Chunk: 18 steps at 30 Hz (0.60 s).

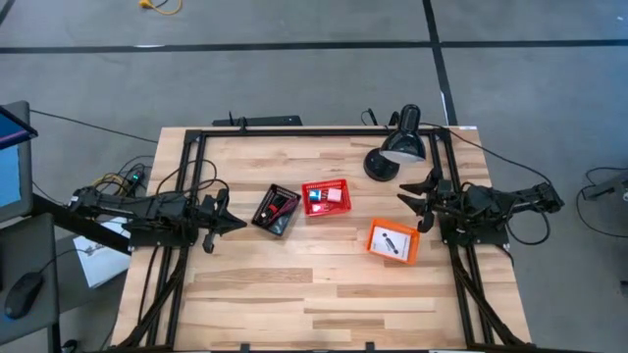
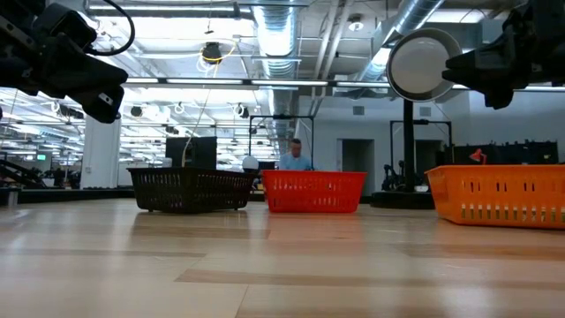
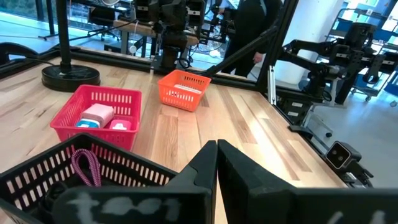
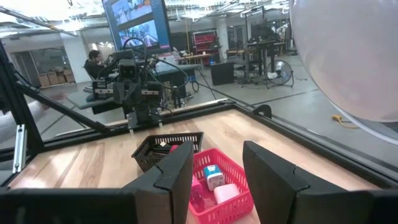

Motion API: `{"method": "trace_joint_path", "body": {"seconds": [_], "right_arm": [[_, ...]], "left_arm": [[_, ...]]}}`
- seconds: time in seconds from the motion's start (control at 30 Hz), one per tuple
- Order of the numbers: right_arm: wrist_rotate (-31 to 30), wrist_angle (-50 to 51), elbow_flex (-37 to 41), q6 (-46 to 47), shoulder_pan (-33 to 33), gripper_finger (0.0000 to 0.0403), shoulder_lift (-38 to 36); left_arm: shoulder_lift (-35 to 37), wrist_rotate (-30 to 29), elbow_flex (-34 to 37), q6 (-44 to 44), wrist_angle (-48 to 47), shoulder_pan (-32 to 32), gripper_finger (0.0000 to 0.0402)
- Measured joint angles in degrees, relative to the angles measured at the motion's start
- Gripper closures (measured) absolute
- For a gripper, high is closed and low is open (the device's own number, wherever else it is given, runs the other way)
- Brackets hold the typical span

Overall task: Pick and place items into bin
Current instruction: Return to Home Position

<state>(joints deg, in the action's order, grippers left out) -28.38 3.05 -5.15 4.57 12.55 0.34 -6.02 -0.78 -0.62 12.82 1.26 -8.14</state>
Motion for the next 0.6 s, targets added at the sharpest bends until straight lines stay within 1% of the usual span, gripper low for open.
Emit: {"method": "trace_joint_path", "body": {"seconds": [0.6], "right_arm": [[0.0, 0.0, 0.0, 0.0, 0.0, 0.0269, 0.0]], "left_arm": [[0.0, 0.0, 0.0, 0.2, 0.0, 0.0, 0.0401]]}}
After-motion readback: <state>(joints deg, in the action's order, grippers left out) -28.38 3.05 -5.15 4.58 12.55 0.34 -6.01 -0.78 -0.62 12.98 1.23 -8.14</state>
